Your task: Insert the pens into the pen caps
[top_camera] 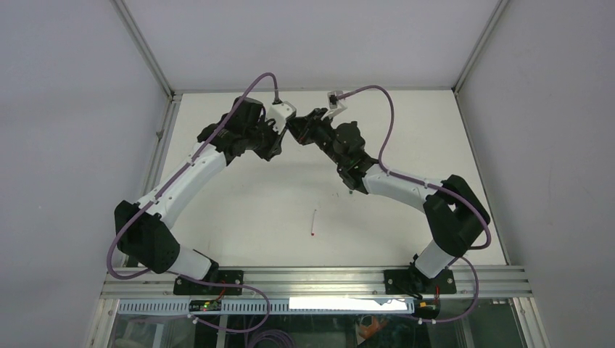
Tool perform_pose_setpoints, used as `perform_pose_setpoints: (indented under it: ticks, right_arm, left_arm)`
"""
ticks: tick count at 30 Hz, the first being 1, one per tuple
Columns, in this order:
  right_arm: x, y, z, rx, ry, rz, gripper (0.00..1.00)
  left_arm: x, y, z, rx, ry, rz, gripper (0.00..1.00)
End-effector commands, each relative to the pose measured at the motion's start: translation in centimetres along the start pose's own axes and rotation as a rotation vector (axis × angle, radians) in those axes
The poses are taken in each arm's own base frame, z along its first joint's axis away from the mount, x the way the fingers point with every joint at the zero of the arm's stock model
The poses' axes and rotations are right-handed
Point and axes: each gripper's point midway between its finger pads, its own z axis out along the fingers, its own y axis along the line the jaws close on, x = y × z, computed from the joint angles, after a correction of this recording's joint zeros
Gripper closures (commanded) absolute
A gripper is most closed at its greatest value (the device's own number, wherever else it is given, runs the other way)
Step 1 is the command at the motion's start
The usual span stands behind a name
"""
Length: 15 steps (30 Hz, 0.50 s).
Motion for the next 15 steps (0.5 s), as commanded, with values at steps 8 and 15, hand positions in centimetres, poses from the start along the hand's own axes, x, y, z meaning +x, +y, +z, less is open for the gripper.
perform_pose_setpoints:
  ticks: [8, 15]
  right_arm:
    - [15.5, -2.4, -3.8, 0.072, 0.52, 0.02, 1.0]
    - [16.7, -2.6, -4.3, 0.075, 0.562, 0.029, 1.0]
  left_arm:
    - [-15.8, -0.2, -8.2, -0.037, -0.657, 0.101, 1.0]
    - [-16.5, -0.6, -9.1, -0.025, -0.706, 0.104, 1.0]
